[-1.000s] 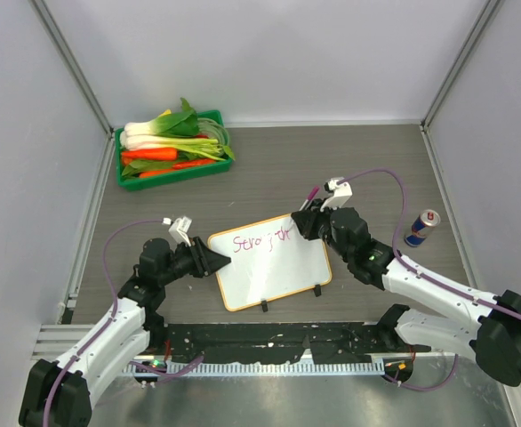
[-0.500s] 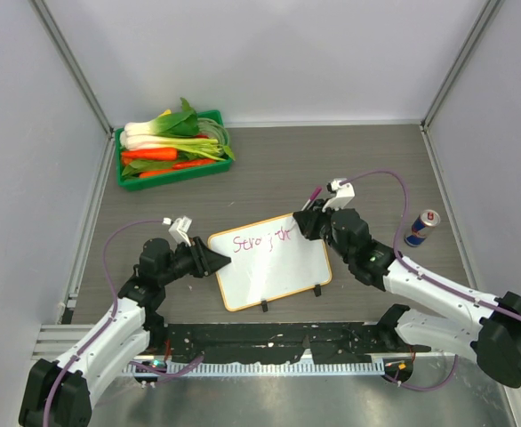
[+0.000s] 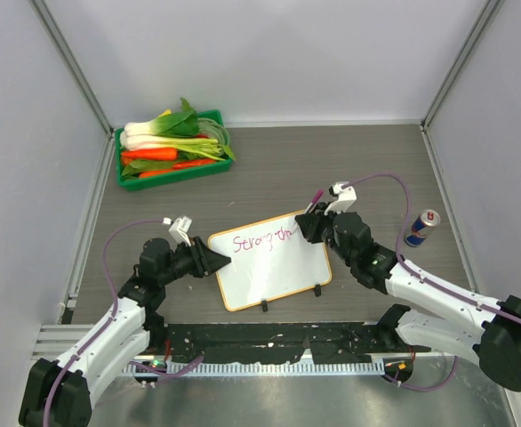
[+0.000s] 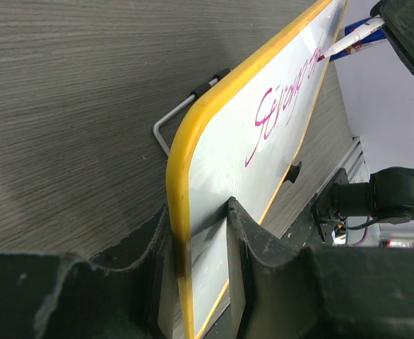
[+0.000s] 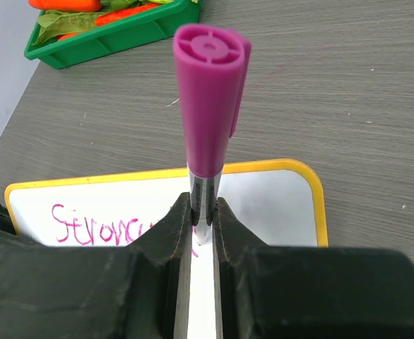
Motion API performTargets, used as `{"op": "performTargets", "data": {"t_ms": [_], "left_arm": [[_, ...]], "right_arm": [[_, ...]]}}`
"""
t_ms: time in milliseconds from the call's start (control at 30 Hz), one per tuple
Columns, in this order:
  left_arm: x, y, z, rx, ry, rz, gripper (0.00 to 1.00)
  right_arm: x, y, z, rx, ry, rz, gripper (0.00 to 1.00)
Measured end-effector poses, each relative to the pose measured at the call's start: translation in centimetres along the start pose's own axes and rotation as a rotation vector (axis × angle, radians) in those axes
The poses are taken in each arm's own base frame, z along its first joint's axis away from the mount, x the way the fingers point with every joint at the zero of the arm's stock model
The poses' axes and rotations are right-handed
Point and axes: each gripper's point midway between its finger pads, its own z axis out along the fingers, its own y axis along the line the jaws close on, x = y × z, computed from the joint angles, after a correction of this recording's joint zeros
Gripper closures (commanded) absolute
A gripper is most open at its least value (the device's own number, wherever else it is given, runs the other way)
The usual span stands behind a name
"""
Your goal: Write a sentence on the whiteboard
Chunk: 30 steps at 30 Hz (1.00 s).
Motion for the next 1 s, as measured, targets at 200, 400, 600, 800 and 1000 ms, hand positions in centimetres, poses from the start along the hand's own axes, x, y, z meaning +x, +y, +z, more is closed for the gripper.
{"op": "performTargets", "data": {"t_ms": [200,400,600,800,1000], "left_arm": [[-0.01,-0.01,0.01,0.001,0.000,0.000,1.00],[-0.01,-0.02,0.01,0.001,0.000,0.000,1.00],[-0.02,0.00,0.01,0.000,0.000,0.000,1.00],[-0.03,0.00,0.01,0.000,-0.001,0.000,1.00],[-0.04,-0.01,0.01,0.001,-0.001,0.000,1.00]], "right_arm": [[0.46,-0.12,-0.35,-0.010,0.007,0.000,0.99],[0.63,-0.19,-0.52,-0.013,0.009,0.000,0.99],[0.58,-0.17,-0.25,-0.009,0.008,0.002,0.99],[0.40,-0.11,0.16,0.003,0.010,-0.001,0.99],[0.09,-0.21,0.28,0.016,0.004,-0.002,0.99]]}}
